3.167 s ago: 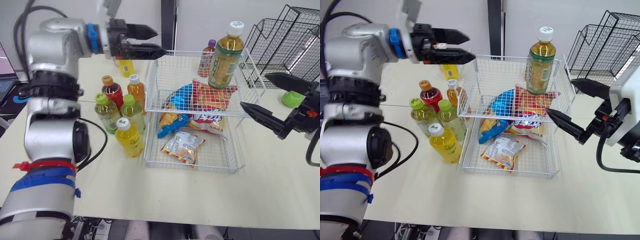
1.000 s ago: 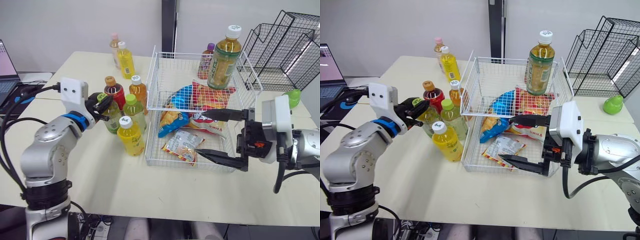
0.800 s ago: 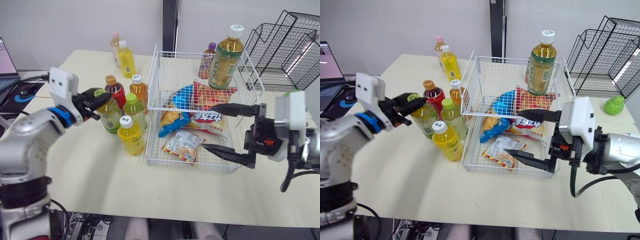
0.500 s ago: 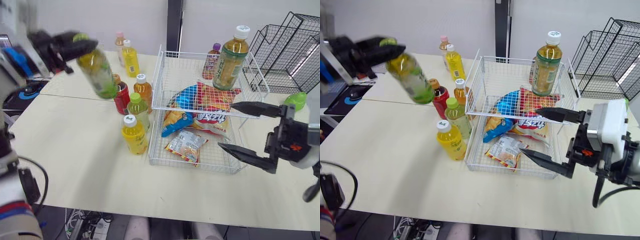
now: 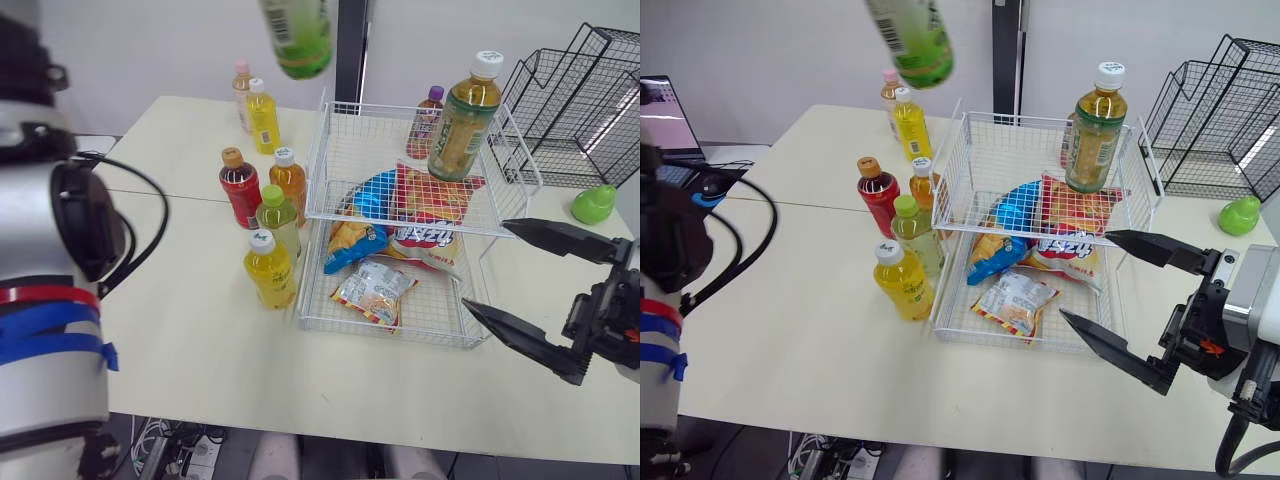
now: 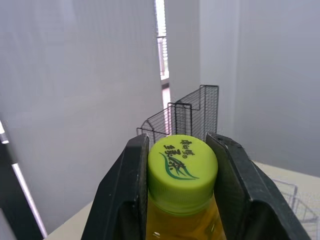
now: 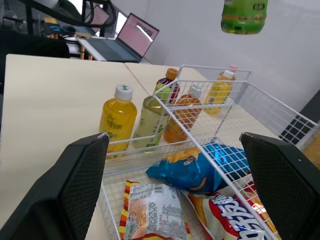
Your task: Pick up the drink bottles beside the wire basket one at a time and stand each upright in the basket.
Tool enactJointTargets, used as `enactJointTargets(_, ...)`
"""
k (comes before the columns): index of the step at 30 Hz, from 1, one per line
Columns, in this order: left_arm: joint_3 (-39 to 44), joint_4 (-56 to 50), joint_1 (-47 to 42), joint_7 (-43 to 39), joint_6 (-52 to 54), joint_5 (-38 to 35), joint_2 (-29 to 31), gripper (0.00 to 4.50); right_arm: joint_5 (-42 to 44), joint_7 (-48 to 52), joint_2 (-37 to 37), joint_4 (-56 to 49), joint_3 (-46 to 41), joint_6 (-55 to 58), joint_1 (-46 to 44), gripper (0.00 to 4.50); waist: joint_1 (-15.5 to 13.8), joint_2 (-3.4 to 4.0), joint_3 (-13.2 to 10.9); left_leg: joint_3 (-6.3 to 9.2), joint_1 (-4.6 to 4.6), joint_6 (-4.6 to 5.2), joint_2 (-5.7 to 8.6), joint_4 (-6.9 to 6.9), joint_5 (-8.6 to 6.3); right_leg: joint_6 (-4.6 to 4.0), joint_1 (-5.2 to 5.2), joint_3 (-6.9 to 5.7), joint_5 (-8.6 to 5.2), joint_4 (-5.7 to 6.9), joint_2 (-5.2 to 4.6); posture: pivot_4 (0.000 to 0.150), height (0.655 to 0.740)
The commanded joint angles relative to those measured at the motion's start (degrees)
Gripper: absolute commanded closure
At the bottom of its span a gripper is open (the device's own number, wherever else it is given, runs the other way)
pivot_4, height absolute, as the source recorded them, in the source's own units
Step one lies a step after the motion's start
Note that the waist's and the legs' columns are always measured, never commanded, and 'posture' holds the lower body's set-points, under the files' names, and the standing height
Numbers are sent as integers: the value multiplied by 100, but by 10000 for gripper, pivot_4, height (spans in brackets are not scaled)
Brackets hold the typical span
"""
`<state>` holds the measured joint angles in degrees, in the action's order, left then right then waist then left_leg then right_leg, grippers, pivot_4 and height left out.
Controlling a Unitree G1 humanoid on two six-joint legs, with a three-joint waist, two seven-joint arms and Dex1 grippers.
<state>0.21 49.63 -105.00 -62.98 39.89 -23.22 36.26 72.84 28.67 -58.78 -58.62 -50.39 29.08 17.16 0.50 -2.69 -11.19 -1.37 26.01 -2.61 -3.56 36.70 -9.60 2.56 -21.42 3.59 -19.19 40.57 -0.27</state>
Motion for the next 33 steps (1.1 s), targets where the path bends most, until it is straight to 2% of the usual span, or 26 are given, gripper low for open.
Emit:
enactJointTargets(1,14,419,-211,-63,-584,259,-388,31449,167,-215,-208,-138,-288,-618,441,0,16,0,0,1,0,0,-1,0,0,0,0,0,0,0,1,1500,7207)
enactJointTargets(6,65,1047,-147,107,-1435,586,-1242,31449,119,-195,-390,-138,-554,-1468,1398,0,88,-3,-2,2,11,0,3,-2,0,1,-5,1,0,-4,3,1500,7207)
enactJointTargets(12,151,1659,10,491,-2059,905,-1920,31449,-370,-1001,-343,-138,156,-1066,765,0,150,-2,-3,-2,12,0,4,-3,0,7,-7,7,4,-13,3,1500,7207)
enactJointTargets(20,187,1915,96,488,-2333,1169,-2277,31449,-542,-1190,-245,-66,575,-808,190,0,127,1,-5,-4,15,-1,7,-14,1,4,-13,9,5,-16,3,1500,7207)
enactJointTargets(30,191,1993,151,462,-2398,1364,-2370,31449,-625,-1172,-67,-119,715,-586,-135,0,124,1,-4,-2,14,-1,8,-12,1,-8,-8,6,12,-16,3,1500,7207)
enactJointTargets(33,227,1987,122,349,-2397,1381,-2322,21761,-630,-1153,-53,-109,741,-552,-193,0,124,2,-4,-2,14,-1,8,-12,1,-8,-8,6,12,-16,3,1500,7207)
